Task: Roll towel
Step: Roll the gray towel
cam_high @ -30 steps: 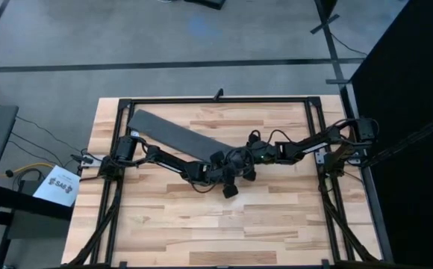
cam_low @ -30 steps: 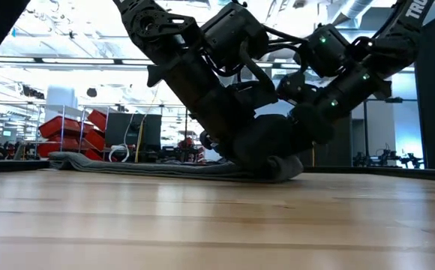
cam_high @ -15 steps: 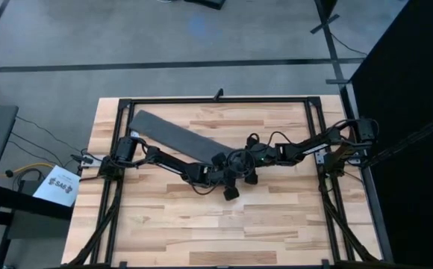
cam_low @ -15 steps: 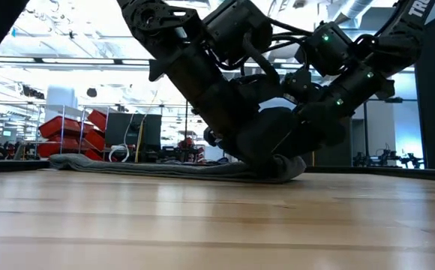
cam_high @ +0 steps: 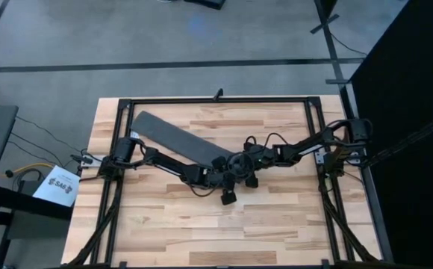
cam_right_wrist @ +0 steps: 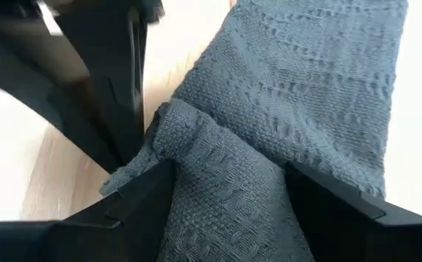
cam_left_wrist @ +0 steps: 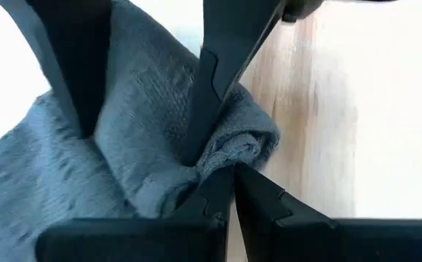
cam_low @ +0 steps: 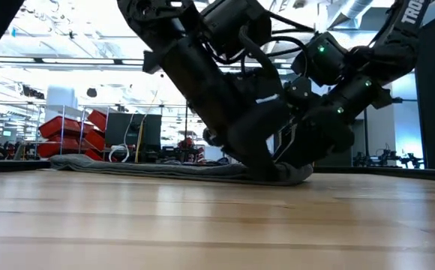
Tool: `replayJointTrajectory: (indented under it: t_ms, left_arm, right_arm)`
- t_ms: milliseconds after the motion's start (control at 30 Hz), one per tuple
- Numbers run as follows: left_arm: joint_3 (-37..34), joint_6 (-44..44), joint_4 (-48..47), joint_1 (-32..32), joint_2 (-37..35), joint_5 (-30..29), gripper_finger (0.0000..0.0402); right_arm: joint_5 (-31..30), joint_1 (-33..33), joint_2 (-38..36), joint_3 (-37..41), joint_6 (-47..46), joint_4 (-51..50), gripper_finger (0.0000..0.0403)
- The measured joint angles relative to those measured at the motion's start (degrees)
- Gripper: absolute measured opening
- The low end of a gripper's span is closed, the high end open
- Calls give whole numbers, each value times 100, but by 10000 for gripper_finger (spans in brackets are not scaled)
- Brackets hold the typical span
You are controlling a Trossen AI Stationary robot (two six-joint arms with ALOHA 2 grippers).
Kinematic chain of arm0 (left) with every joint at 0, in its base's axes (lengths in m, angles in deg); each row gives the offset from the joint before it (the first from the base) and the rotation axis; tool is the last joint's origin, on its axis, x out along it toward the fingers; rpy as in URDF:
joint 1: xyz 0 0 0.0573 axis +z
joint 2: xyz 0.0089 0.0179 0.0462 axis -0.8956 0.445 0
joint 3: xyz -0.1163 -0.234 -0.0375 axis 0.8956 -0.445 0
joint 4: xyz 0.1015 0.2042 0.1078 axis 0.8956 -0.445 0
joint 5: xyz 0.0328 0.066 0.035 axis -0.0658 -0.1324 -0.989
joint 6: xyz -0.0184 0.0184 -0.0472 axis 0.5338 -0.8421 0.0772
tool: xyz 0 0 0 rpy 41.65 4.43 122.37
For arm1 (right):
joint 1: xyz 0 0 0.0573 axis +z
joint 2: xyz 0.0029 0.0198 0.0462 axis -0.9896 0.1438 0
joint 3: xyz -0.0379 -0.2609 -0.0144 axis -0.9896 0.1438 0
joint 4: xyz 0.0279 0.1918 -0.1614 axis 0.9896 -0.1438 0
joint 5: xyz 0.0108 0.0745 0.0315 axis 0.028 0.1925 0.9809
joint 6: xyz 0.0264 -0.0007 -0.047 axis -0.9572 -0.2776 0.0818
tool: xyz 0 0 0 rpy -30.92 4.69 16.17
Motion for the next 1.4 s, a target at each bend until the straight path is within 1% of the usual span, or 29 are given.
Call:
replayJointTrajectory:
  t_ms: [267, 367, 433, 533, 767, 900, 1033, 1167, 1267, 1333, 1400]
  left_arm:
    - [18, -102, -776, -151, -669, 64, 6]
    - [13, -321, -654, -121, -748, -52, 6]
    - [-39, -433, -329, -33, -744, -62, 6]
    - [-205, -461, 110, 97, -621, -79, 6]
    - [-283, -433, 602, 187, 5, 47, 6]
    - [-267, -345, 657, 192, 159, 78, 6]
    - [-266, -343, 645, 192, 181, 159, 6]
    - [-275, -346, 630, 185, 184, 194, 6]
    - [-277, -328, 621, 192, 187, 205, 6]
    - [-277, -355, 630, 193, 191, 223, 6]
    - [-285, -436, 675, 194, 192, 225, 6]
  right_arm:
    - [17, 2, 14, 2, 63, -35, 255]
    - [17, 2, 16, 9, 68, -30, 255]
    - [17, 2, 18, 10, 73, -35, 255]
    - [16, 20, 19, 13, 94, -37, 255]
    - [9, 50, 23, 9, 151, -23, 255]
    - [-83, 50, -120, 5, 237, -141, 255]
    - [-230, 45, -699, -24, 307, -888, 255]
    - [-1009, 61, -1549, -136, 399, -2028, 255]
    - [-1389, 66, -2115, -125, 230, -2820, 255]
    - [-1700, 28, -2396, -127, 43, -2929, 255]
    - [-1819, -28, -2470, -120, -55, -2897, 255]
